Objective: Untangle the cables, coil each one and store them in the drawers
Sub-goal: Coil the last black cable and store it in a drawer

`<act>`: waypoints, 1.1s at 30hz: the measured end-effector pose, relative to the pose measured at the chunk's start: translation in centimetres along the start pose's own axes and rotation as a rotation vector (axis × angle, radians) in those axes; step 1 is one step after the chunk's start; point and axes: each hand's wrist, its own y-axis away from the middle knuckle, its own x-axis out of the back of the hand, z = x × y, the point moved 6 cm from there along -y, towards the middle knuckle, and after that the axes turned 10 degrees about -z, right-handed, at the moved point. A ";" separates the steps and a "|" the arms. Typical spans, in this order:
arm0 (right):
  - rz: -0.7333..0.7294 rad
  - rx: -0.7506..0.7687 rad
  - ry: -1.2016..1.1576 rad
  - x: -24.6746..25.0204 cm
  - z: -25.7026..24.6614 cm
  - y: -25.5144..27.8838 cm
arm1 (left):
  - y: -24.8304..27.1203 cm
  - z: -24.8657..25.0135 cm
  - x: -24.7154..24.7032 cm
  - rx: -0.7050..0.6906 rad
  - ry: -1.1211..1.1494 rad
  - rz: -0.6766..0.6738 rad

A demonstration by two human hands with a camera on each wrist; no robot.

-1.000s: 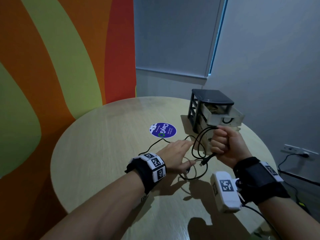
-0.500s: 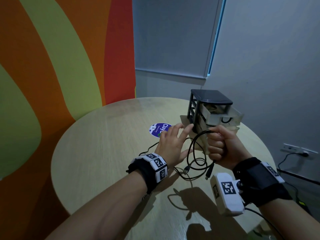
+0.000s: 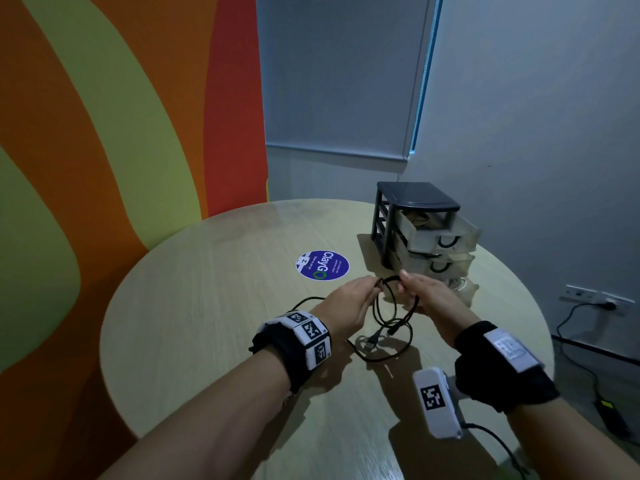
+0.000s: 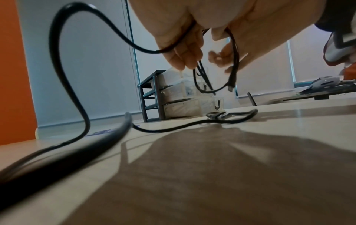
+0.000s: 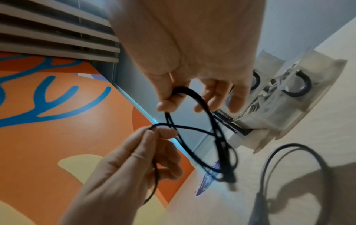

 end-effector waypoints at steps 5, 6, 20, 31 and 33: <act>-0.058 0.024 0.024 0.2 0.3 0.1 | 0.3 0.5 0.3 -0.043 0.094 -0.004; -0.084 0.023 0.019 0.2 0.6 0.1 | 0.3 0.5 0.2 -0.048 0.098 -0.020; -0.181 0.110 -0.227 -1.0 1.1 -0.2 | 0.5 0.7 0.2 0.098 -0.042 0.037; -0.163 -0.048 -0.292 -0.9 2.4 0.5 | 0.2 0.0 -0.5 0.104 -0.047 -0.090; -0.138 -0.068 -0.320 -1.2 2.5 0.4 | 0.2 0.0 -0.4 0.115 -0.035 -0.076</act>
